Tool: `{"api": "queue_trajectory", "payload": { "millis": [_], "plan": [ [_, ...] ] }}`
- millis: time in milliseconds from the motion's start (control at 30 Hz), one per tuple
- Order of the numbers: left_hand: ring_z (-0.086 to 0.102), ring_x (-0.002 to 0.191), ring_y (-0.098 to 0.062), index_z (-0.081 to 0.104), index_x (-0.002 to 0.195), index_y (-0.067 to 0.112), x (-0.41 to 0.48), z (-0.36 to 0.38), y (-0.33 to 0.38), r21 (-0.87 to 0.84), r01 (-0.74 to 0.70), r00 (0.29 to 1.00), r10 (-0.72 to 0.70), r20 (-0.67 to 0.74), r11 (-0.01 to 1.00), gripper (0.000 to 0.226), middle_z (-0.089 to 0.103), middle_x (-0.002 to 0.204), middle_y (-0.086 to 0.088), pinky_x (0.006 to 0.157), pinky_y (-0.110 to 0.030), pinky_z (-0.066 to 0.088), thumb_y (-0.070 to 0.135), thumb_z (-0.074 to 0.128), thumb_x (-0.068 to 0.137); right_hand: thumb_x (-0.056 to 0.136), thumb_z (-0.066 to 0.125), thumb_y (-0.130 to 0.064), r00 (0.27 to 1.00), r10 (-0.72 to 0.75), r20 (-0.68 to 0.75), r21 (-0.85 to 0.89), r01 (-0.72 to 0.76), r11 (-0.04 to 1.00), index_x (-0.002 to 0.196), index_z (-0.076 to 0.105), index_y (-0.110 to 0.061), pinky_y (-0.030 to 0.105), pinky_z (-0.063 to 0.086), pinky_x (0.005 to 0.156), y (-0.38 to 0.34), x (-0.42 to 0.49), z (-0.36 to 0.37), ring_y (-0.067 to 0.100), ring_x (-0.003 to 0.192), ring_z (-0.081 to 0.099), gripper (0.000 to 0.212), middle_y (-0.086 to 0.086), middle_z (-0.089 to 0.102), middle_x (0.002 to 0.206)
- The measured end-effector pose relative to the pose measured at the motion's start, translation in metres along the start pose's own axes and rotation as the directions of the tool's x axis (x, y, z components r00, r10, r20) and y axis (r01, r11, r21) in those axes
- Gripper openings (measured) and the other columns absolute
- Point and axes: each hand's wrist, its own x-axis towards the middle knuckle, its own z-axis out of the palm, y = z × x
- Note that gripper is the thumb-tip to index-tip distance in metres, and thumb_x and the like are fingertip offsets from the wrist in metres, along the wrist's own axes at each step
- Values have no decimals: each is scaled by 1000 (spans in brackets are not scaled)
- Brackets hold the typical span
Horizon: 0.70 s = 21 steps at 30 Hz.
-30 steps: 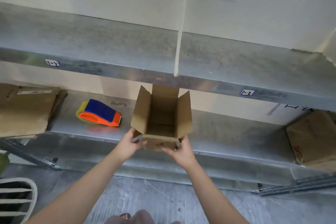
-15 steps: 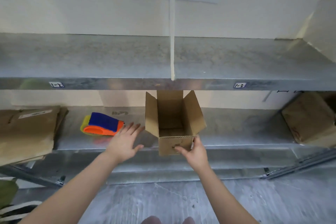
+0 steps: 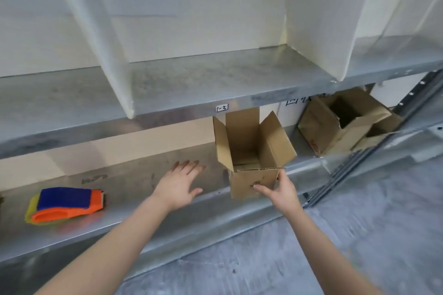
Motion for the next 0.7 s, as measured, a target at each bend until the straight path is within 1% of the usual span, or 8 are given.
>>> {"api": "queue_trajectory", "payload": {
  "millis": [133, 200, 267, 367, 467, 533, 600, 700],
  "plan": [
    [13, 147, -23, 18, 152, 25, 53, 6, 58, -16, -19, 1000, 19, -10, 1000, 67, 15, 160, 1, 120, -38, 2, 51, 42, 96, 69, 86, -34, 1000, -19, 8, -67, 19, 998, 104, 50, -30, 29, 47, 81, 23, 32, -61, 10, 99, 60, 51, -18, 63, 102],
    [14, 147, -25, 17, 152, 25, 79, 11, 89, -40, -7, 1000, 6, -14, 999, 68, 17, 160, -1, 120, -39, 5, 52, 42, 96, 69, 86, -34, 999, -24, 22, -68, 26, 997, 104, 50, -30, 30, 48, 83, 35, 50, -92, 10, 100, 60, 50, -17, 64, 103],
    [17, 146, -25, 16, 153, 24, 101, 15, 120, -74, 11, 1000, -12, -6, 997, 69, 19, 160, -1, 120, -40, 9, 54, 42, 95, 70, 86, -33, 999, -20, 49, -66, 23, 998, 108, 51, -27, 30, 49, 86, 47, 66, -119, 8, 101, 59, 53, -16, 64, 105],
    [20, 145, -25, 17, 152, 25, 133, 20, 169, -131, 27, 1000, -28, -10, 991, 70, 22, 159, -2, 119, -41, 13, 53, 44, 95, 70, 86, -33, 996, -14, 91, -88, 22, 996, 108, 50, -24, 26, 47, 83, 61, 91, -156, 4, 98, 58, 53, -18, 63, 103],
    [22, 144, -25, 19, 152, 26, 163, 21, 205, -218, 36, 999, -40, -13, 975, 70, 25, 158, -2, 119, -41, 16, 54, 46, 93, 70, 86, -30, 993, 1, 114, -83, 9, 997, 104, 50, -24, 27, 49, 83, 73, 118, -181, 3, 96, 59, 50, -17, 64, 101],
    [23, 144, -24, 21, 151, 26, 179, 24, 219, -282, 74, 997, -75, 9, 956, 71, 27, 157, -2, 118, -41, 18, 55, 48, 92, 70, 86, -29, 991, 12, 134, -64, -3, 998, 106, 49, -27, 28, 50, 86, 83, 130, -191, 4, 99, 60, 52, -17, 63, 103],
    [30, 140, -26, 26, 149, 23, 193, 28, 230, -345, 127, 992, -115, 53, 930, 72, 32, 154, -4, 116, -40, 24, 58, 50, 91, 70, 87, -29, 987, 30, 160, -51, -22, 998, 105, 49, -30, 29, 50, 89, 93, 141, -195, 6, 101, 61, 52, -15, 65, 106],
    [39, 134, -29, 32, 145, 17, 210, 39, 238, -451, 240, 969, -183, 167, 860, 76, 40, 149, -8, 110, -40, 35, 63, 52, 87, 71, 86, -28, 981, 68, 183, -33, -63, 998, 102, 52, -33, 29, 50, 92, 104, 154, -192, 8, 103, 62, 47, -12, 67, 107]
  ]
}}
